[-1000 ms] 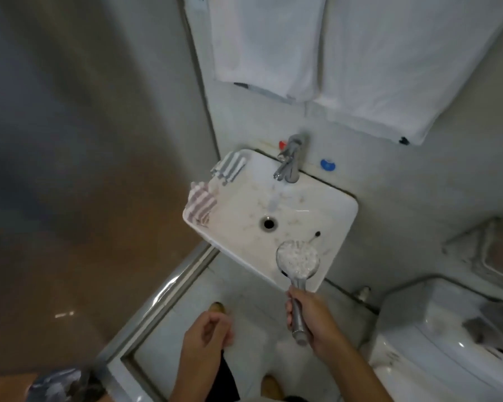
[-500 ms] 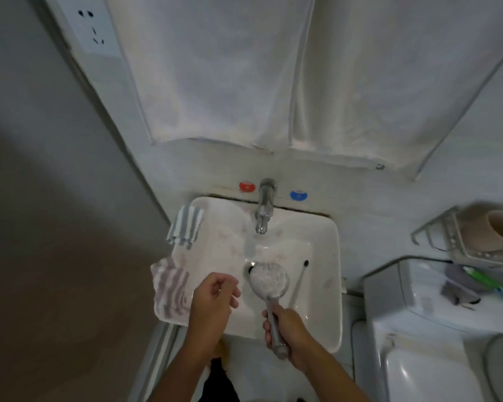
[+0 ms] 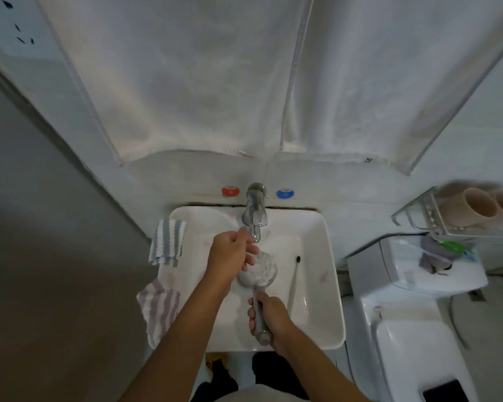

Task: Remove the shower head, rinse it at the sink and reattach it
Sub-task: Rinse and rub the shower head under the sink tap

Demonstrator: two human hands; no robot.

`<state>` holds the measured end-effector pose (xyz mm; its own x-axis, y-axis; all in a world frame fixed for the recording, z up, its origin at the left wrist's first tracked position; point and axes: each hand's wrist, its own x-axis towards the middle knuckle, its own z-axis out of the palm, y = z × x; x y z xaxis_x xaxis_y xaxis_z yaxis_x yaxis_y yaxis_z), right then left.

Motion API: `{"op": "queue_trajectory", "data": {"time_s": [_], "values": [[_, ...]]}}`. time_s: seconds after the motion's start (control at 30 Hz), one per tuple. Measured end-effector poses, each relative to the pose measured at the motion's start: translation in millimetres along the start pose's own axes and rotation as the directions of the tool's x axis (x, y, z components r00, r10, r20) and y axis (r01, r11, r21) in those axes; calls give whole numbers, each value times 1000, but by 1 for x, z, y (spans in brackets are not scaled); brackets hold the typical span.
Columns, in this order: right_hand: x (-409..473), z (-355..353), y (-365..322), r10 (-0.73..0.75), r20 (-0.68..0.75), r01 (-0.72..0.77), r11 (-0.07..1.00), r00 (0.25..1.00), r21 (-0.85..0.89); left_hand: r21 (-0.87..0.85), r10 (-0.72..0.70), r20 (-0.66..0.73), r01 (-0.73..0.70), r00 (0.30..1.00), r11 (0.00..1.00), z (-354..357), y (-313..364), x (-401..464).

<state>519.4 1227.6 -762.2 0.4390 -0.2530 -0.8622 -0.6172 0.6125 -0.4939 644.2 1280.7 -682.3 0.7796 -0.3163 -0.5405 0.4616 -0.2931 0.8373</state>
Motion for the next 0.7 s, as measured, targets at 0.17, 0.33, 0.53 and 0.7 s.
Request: {"op": "queue_trajectory", "data": {"time_s": [0.17, 0.33, 0.53, 0.7], "values": [[14, -6, -12, 12, 41, -11, 1000, 999, -25, 66, -57, 18, 56, 998, 996, 16, 18, 18], [29, -11, -20, 43, 47, -40, 997, 998, -68, 55, -140, 29, 138, 990, 989, 23, 25, 30], [39, -12, -19, 57, 77, -50, 995, 995, -87, 132, -119, 77, 108, 990, 985, 31, 24, 36], [44, -12, -22, 79, 96, -72, 995, 992, -72, -27, -131, 219, 140, 967, 990, 29, 24, 44]]}}
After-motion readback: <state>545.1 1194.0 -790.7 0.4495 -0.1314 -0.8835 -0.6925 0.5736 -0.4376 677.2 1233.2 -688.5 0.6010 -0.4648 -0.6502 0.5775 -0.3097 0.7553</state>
